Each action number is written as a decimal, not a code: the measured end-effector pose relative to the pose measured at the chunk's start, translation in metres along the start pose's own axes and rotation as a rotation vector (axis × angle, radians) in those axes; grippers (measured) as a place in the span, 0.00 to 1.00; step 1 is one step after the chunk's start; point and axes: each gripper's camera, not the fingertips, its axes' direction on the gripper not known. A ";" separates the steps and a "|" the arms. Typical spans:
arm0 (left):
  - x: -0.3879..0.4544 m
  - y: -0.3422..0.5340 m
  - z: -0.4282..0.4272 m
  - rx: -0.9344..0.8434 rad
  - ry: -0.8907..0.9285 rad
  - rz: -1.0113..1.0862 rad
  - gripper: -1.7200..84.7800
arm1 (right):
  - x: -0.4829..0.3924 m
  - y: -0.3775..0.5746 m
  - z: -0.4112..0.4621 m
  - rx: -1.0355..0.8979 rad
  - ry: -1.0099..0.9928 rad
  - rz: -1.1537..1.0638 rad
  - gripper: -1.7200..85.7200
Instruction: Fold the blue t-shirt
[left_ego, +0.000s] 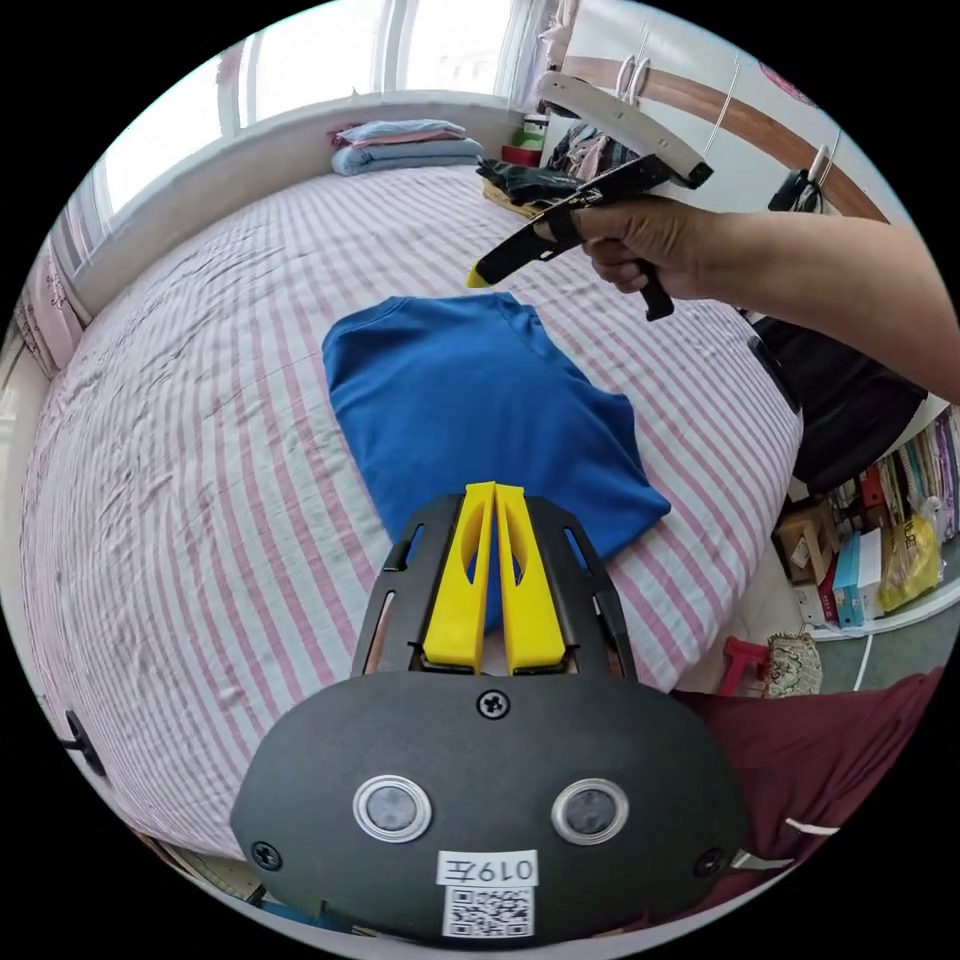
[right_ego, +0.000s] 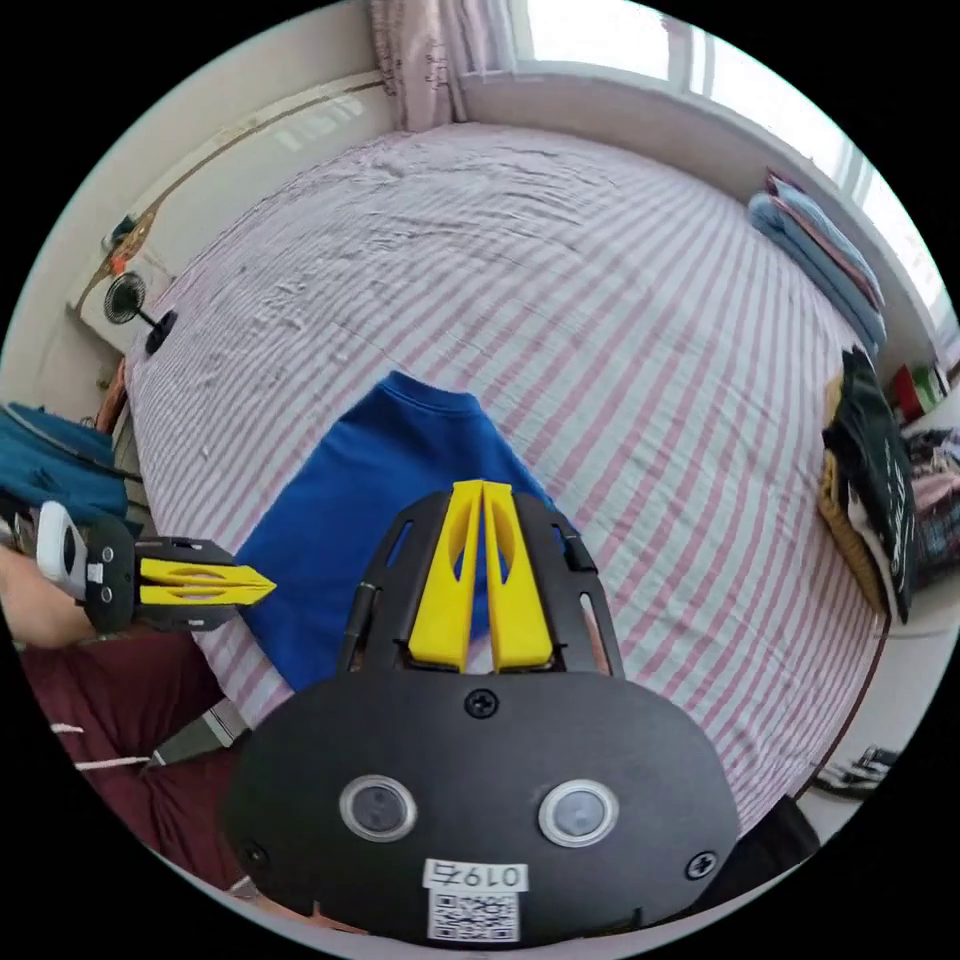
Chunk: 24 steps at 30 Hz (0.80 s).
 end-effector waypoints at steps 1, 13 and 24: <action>-0.006 0.003 0.002 -0.008 0.013 -0.012 0.03 | -0.005 -0.022 0.001 0.009 -0.044 -0.045 0.10; -0.042 0.023 0.010 0.002 0.134 -0.075 0.03 | 0.030 -0.219 0.097 -0.547 -0.457 -0.320 0.14; -0.057 0.016 -0.008 -0.003 0.167 -0.056 0.03 | 0.037 -0.271 0.146 -0.738 -0.610 -0.273 0.07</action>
